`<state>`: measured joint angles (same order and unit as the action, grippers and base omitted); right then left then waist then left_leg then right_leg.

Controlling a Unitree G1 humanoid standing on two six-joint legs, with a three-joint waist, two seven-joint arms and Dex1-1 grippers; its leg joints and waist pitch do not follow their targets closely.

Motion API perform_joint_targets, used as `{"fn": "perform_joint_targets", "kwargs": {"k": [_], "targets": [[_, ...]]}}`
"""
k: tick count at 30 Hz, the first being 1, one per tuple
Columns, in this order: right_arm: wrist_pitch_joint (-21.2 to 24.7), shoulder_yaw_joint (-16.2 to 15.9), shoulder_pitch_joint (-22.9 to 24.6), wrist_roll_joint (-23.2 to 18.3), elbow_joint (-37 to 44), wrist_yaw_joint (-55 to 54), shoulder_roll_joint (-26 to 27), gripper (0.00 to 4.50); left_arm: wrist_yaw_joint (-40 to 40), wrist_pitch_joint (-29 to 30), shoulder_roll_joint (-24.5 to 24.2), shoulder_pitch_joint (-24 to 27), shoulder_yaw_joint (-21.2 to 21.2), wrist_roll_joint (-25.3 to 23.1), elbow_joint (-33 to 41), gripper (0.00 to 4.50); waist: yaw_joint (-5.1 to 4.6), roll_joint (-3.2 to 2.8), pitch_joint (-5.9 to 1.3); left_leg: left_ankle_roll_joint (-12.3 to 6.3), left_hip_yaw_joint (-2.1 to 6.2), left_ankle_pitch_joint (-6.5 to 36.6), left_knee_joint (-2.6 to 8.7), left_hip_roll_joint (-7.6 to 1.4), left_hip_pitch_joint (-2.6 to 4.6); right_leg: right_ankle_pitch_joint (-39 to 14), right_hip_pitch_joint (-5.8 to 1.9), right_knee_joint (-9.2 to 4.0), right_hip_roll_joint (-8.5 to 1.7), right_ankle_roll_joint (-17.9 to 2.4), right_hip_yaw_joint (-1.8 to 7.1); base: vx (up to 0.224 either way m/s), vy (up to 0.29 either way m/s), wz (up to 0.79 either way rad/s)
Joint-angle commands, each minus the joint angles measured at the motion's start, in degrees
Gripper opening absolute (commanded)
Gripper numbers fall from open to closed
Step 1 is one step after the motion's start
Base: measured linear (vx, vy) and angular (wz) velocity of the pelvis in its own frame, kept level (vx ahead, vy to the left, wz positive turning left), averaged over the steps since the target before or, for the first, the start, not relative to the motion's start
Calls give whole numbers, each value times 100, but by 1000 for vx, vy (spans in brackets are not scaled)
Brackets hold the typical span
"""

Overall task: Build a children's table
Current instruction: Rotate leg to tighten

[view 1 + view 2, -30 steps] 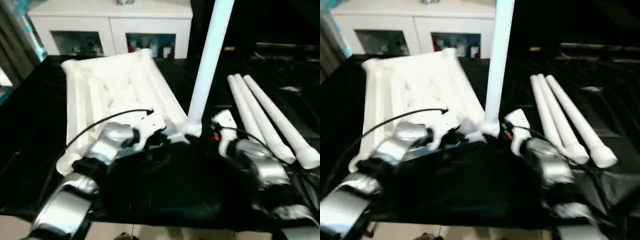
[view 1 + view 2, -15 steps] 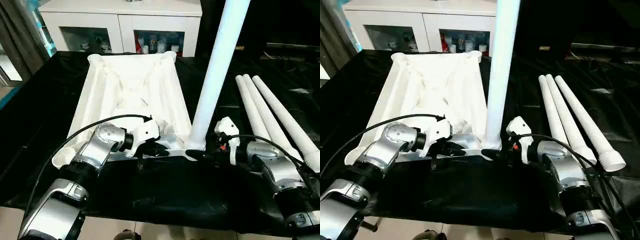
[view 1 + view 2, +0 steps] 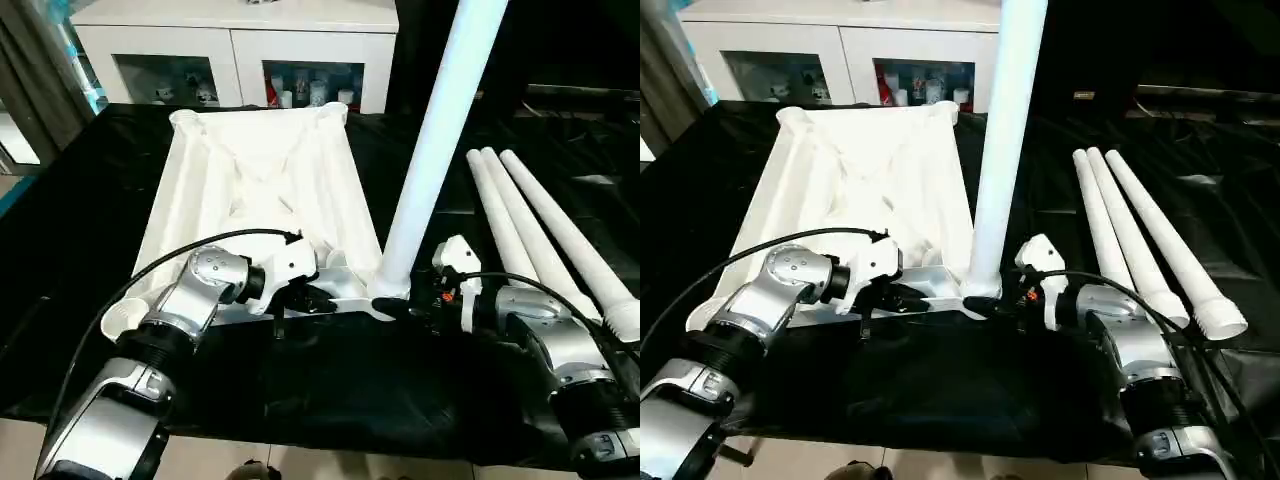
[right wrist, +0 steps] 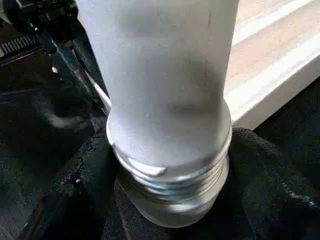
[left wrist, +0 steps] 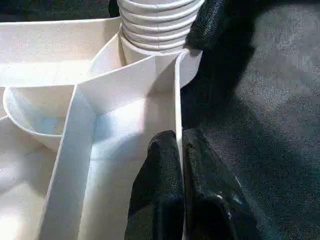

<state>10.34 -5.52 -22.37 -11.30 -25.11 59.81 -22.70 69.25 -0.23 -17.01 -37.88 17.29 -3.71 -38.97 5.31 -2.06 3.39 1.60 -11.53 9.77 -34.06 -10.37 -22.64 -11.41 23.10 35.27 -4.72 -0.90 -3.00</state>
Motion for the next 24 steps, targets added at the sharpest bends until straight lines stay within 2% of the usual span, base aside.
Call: {"fn": "perform_joint_targets", "kwargs": {"k": [1,2,3,4,6,10,11,12,14,17,18,19,20,24], "targets": [[-115,-14,52,-67,74,-111,178,304,-409,-141,148,-78,-110,60,-59,0,18,67,-445,-526,136,772,325,-303,134,-242,-289,-355,-391,-1486,209,0,0,0],[-136,10,55,-60,40,-186,216,304,-483,-139,164,-94,-112,31,-96,0,18,67,-445,-526,136,772,325,-303,134,-242,-289,-355,-391,-1486,209,0,0,0],[-237,161,-16,120,-356,-1000,508,303,-1005,-49,330,-194,-173,-84,-318,0,-2,69,-434,-464,135,884,332,-294,137,-443,-274,-381,-396,-1463,211,0,0,0],[-272,202,-49,186,-496,-1271,595,302,-1154,-23,386,-222,-195,-106,-378,0,-27,66,-409,-350,139,1067,349,-280,153,-768,-259,-426,-404,-1426,212,0,0,0],[-345,327,-114,226,-788,-1798,829,301,-1451,66,521,-270,-187,-185,-462,0,-40,67,-410,-219,155,1200,374,-286,170,-1076,-267,-451,-412,-1334,215,0,0,0],[-392,700,-364,148,-1465,-3094,1470,297,-2244,258,949,-422,-167,-356,-721,0,-106,37,-402,-73,170,1386,410,-287,186,-1176,-261,-467,-408,-1272,228,0,0,0],[-401,722,-384,145,-1507,-3177,1509,297,-2305,270,981,-435,-170,-365,-740,0,-136,39,-386,-43,171,1486,418,-272,201,-1296,-245,-491,-400,-1265,225,0,0,0],[-444,802,-471,124,-1673,-3493,1690,297,-2529,327,1134,-491,-173,-399,-819,0,-138,49,-393,-34,174,1492,419,-270,199,-1321,-264,-493,-406,-1247,225,0,0,0],[-532,861,-604,133,-1854,-3826,1970,297,-2815,328,1373,-581,-150,-455,-948,0,-156,18,-398,-65,180,1493,423,-264,194,-1318,-264,-504,-414,-1226,227,0,0,0],[-766,801,-677,188,-1912,-3830,2202,297,-2968,234,1606,-644,-104,-493,-1032,0,-184,22,-403,-117,179,1518,428,-261,186,-1162,-268,-508,-401,-1227,220,0,0,0],[-827,794,-659,176,-1873,-3764,2216,332,-2923,208,1624,-632,-78,-497,-1013,0,-183,28,-407,-145,177,1521,424,-257,186,-1148,-276,-510,-406,-1225,219,0,0,0],[-878,804,-660,175,-1878,-3741,2230,332,-2907,196,1634,-629,-55,-497,-1010,0,-176,31,-416,-205,179,1465,421,-257,180,-1091,-289,-505,-413,-1228,217,0,0,0],[-923,852,-650,86,-1829,-3574,2239,353,-2870,178,1631,-616,-39,-486,-1001,0,-171,1,-421,-252,185,1413,422,-259,173,-1012,-292,-492,-415,-1239,214,0,0,0],[-1060,832,-620,173,-1726,-3553,2085,386,-2705,74,1531,-566,-42,-485,-961,0,-178,15,-422,-336,184,1401,423,-264,165,-947,-297,-491,-425,-1276,212,0,0,0]]}}
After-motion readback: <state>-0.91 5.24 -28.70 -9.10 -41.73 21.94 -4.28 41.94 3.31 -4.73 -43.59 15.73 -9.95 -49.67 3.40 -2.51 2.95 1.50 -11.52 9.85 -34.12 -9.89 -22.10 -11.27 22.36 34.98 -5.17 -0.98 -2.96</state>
